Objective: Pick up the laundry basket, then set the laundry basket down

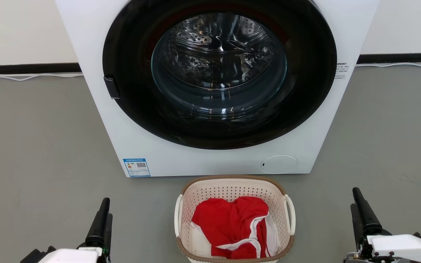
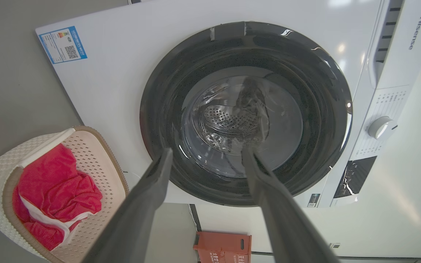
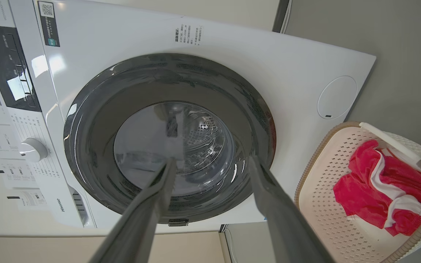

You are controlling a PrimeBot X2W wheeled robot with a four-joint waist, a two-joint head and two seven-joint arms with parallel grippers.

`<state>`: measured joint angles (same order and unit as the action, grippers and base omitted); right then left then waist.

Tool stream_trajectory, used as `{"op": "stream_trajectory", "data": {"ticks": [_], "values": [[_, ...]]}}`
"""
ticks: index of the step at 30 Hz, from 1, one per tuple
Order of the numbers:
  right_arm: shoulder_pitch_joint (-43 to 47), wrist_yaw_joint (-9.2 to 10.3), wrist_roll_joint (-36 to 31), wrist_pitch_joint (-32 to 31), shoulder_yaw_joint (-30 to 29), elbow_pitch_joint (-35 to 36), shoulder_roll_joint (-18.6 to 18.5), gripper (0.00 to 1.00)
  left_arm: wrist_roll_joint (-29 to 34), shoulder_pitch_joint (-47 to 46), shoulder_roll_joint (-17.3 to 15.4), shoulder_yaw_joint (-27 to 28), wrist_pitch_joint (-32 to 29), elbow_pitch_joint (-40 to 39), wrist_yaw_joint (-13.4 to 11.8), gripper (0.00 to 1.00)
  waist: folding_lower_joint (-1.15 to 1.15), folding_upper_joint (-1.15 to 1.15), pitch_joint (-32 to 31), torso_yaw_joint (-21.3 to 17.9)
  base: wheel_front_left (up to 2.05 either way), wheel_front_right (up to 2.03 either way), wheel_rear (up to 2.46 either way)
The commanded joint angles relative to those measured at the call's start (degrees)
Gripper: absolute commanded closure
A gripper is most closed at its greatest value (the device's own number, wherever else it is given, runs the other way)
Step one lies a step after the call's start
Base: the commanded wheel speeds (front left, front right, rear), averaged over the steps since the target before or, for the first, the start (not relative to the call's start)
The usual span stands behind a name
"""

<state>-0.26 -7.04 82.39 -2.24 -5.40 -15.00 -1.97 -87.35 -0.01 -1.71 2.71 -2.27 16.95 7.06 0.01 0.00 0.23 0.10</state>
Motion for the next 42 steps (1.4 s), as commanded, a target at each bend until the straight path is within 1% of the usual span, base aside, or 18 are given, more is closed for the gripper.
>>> {"op": "stream_trajectory", "data": {"ticks": [1,5,6,7,9,22,23,32,42], "values": [[-1.3,-0.12,-2.7,1.0,0.5,2.4,-0.5,0.00,2.1,-0.8,-0.5,0.2,0.8,-1.6,0.1,0.00,-0.01,0.00,0.0,0.0,0.00,0.00,0.00],[-1.2,-0.13,-7.0,1.7,0.8,3.0,-0.5,0.00,4.8,-0.7,-0.5,0.0,1.5,-1.6,0.0,0.00,-0.01,0.00,-0.1,0.0,0.00,0.00,0.00],[-1.2,-0.13,-7.0,1.7,0.8,3.0,-0.5,0.00,4.8,-0.7,-0.5,0.0,1.5,-1.6,0.0,0.00,-0.01,0.00,-0.1,0.0,0.00,0.00,0.00],[-1.1,-0.14,-9.6,2.0,0.9,3.2,-0.5,0.00,6.3,-0.6,-0.5,0.0,1.8,-1.8,-0.1,0.00,-0.01,0.00,-0.1,0.0,0.00,0.00,0.00],[-1.0,-0.15,-12.3,2.4,1.0,3.4,-0.5,0.00,7.8,-0.4,-0.5,-0.1,2.2,-1.9,-0.2,0.00,-0.01,0.00,-0.1,0.0,0.00,0.00,0.00],[-1.0,-0.19,-27.5,4.6,2.4,4.7,-0.6,0.00,18.1,0.2,-0.6,-0.1,4.4,-2.5,-0.4,0.00,-0.01,0.00,-0.1,-0.2,0.00,0.00,0.00],[-1.0,-0.20,-29.8,4.9,2.4,4.7,-0.6,0.00,20.3,0.3,-0.6,-0.1,4.7,-2.5,-0.4,0.00,-0.01,0.00,-0.1,-0.2,0.00,0.00,0.00],[-0.7,-0.23,-39.6,6.4,2.2,4.0,-0.7,0.00,29.6,0.8,-0.7,-0.1,6.3,-2.8,-0.1,0.00,-0.01,0.00,-0.2,-0.5,0.00,0.00,0.00],[-0.9,-0.26,-48.2,8.1,2.3,2.8,-0.7,0.00,40.7,1.5,-0.8,-0.1,8.0,-3.6,-0.1,0.00,-0.01,0.00,-0.2,-0.8,0.00,0.00,0.00]]}}
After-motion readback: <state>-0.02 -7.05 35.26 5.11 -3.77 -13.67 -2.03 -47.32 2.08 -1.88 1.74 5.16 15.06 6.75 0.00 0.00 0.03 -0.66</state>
